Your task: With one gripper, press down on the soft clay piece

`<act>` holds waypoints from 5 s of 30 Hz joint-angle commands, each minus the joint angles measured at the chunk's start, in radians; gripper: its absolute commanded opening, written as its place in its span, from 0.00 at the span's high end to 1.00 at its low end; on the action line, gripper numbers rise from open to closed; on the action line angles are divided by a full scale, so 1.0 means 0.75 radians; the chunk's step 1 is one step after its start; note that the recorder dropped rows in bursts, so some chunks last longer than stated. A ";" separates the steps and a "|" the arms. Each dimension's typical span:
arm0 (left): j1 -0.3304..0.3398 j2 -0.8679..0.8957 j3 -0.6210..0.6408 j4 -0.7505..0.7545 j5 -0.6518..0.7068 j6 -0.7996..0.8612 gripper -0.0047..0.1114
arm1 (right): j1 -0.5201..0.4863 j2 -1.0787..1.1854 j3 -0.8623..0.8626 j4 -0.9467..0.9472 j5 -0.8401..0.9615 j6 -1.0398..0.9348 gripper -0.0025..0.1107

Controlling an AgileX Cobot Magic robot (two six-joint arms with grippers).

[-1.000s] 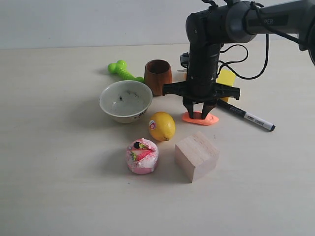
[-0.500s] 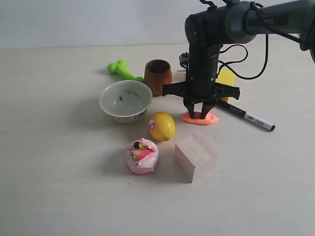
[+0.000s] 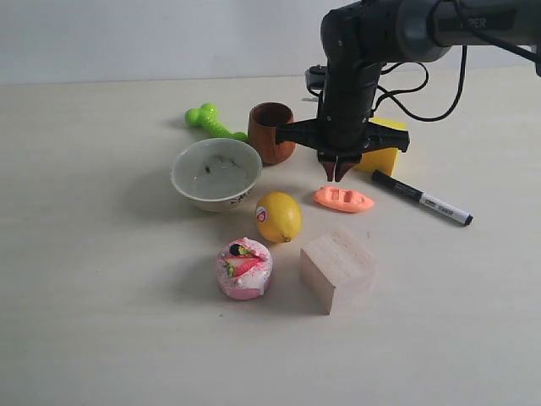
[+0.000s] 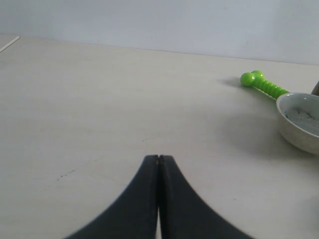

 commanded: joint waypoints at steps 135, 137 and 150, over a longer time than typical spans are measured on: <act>0.005 -0.007 -0.003 -0.004 -0.011 -0.001 0.96 | -0.845 -2.905 2.231 0.091 -1.231 -0.672 0.98; 0.005 -0.007 -0.003 -0.004 -0.011 -0.001 0.96 | -0.834 -2.908 2.231 0.132 -1.197 -0.720 0.98; 0.005 -0.007 -0.003 -0.004 -0.011 -0.001 0.96 | -0.751 -2.993 2.242 0.140 -0.910 -0.736 0.98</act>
